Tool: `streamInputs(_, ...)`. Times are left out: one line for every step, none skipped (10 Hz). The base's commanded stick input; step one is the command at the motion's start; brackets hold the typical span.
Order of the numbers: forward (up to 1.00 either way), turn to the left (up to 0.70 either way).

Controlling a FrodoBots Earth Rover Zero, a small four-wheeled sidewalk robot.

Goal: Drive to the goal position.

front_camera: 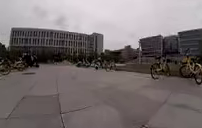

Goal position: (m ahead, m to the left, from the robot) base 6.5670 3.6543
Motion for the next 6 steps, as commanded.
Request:
streamInputs(0.60, 0.16)
streamInputs(0.60, 0.16)
streamInputs(0.60, 0.16)
streamInputs(0.60, 0.16)
streamInputs(0.60, 0.16)
streamInputs(0.60, 0.16)
